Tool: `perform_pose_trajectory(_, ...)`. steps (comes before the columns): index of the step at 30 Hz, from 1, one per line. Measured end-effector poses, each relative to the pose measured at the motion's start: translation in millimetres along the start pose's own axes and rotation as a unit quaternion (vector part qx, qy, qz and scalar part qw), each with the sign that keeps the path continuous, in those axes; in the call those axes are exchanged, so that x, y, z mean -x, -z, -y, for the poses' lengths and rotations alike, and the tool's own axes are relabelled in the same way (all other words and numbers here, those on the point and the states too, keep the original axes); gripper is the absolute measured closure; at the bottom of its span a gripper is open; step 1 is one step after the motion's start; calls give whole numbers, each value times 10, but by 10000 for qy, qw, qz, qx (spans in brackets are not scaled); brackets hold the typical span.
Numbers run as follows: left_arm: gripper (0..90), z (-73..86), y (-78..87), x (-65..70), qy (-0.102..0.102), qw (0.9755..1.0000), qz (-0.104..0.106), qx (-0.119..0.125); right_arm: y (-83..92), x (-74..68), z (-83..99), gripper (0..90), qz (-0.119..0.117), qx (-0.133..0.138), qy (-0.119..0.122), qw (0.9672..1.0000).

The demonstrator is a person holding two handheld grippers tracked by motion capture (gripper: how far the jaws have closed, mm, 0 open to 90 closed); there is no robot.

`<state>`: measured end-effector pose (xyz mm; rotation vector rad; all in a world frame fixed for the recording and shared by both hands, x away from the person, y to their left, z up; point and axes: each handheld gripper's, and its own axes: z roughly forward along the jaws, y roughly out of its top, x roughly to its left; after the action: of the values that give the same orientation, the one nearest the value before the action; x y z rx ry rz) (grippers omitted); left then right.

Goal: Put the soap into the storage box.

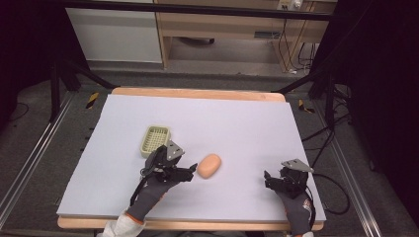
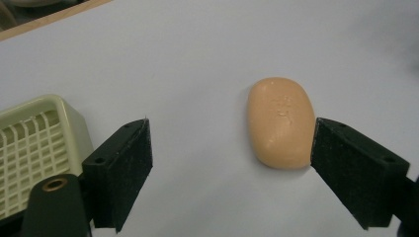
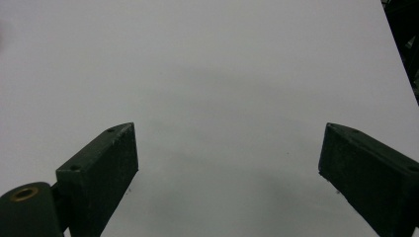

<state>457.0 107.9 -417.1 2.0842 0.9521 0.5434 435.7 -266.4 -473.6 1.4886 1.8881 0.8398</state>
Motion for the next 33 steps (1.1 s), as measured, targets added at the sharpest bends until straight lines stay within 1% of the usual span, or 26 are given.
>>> perform_pose_trajectory(1,153,-10,-25,11,11,10000,32,0,-1,2,0,85,-6,4,19,10000)
perform_pose_trajectory(16,153,-90,-177,98,-35,9999,73,-78,-4,2,-1,85,-9,3,16,10000)
perform_pose_trajectory(21,153,-123,-213,122,-81,9999,97,-103,-4,7,-2,85,-14,16,22,10000)
perform_pose_trajectory(30,153,-153,-295,177,-112,9998,79,-147,-4,4,-3,85,-4,10,24,10000)
perform_pose_trajectory(33,156,-159,-340,201,-139,9997,36,-176,-5,5,-3,85,4,11,23,10000)
